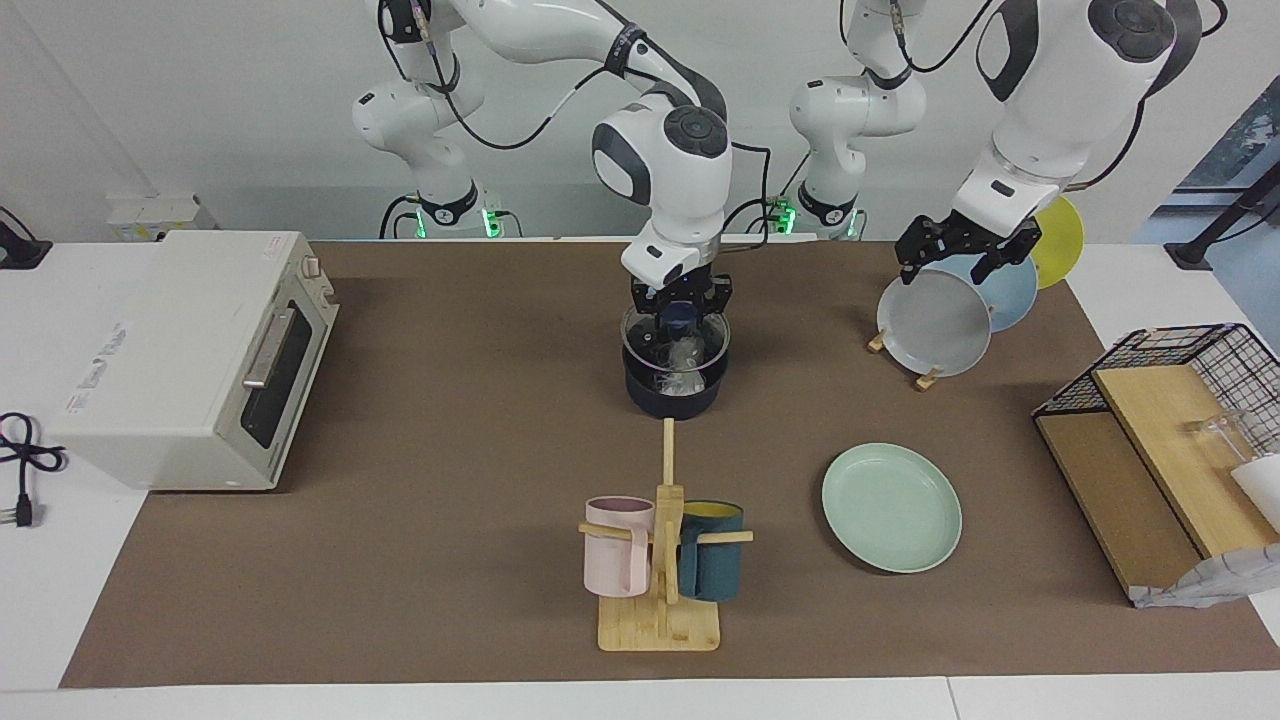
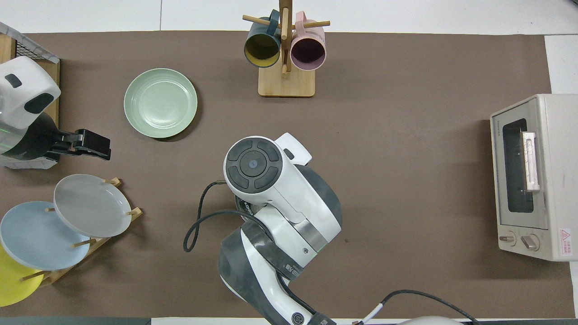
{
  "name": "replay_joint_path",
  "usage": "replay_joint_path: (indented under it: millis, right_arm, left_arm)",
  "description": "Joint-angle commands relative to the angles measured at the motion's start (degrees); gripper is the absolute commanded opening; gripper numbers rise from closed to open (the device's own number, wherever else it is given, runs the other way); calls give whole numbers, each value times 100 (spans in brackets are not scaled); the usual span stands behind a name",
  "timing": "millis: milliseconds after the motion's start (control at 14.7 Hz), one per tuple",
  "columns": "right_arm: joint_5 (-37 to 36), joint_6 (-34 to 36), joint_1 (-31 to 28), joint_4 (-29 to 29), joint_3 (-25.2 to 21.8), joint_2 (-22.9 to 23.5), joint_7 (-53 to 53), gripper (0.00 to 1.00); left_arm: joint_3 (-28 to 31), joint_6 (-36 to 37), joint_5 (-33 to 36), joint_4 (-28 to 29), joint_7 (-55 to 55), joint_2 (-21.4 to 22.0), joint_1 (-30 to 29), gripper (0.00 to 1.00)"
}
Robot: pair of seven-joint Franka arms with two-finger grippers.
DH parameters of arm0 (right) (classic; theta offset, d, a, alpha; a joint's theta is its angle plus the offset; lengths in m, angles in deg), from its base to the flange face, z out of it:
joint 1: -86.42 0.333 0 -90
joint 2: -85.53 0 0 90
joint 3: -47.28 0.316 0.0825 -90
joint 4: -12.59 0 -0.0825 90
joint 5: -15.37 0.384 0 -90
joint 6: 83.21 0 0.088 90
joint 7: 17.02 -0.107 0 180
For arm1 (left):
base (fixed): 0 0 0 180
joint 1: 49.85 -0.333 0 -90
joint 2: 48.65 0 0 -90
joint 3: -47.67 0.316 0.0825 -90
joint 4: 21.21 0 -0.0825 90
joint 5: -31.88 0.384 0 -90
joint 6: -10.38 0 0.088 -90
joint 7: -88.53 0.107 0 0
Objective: Transfer vermicelli from plate to pot
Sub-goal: 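Lower the glass lid onto the black pot with the right gripper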
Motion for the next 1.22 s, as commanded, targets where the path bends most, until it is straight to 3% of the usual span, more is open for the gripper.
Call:
replay_joint_path:
  millis: [0, 407, 1154]
  right_arm:
    - [157, -90, -69, -3, 30, 127, -70, 0]
    - [500, -73, -105, 14, 30, 180, -78, 0]
    - [491, -213, -245, 67, 21, 189, -26, 0]
  left_arm:
    - [46, 149, 99, 67, -6, 146, 16, 100]
    - [64, 149, 47, 58, -128, 137, 16, 100]
    - [81, 176, 38, 58, -208, 137, 25, 100]
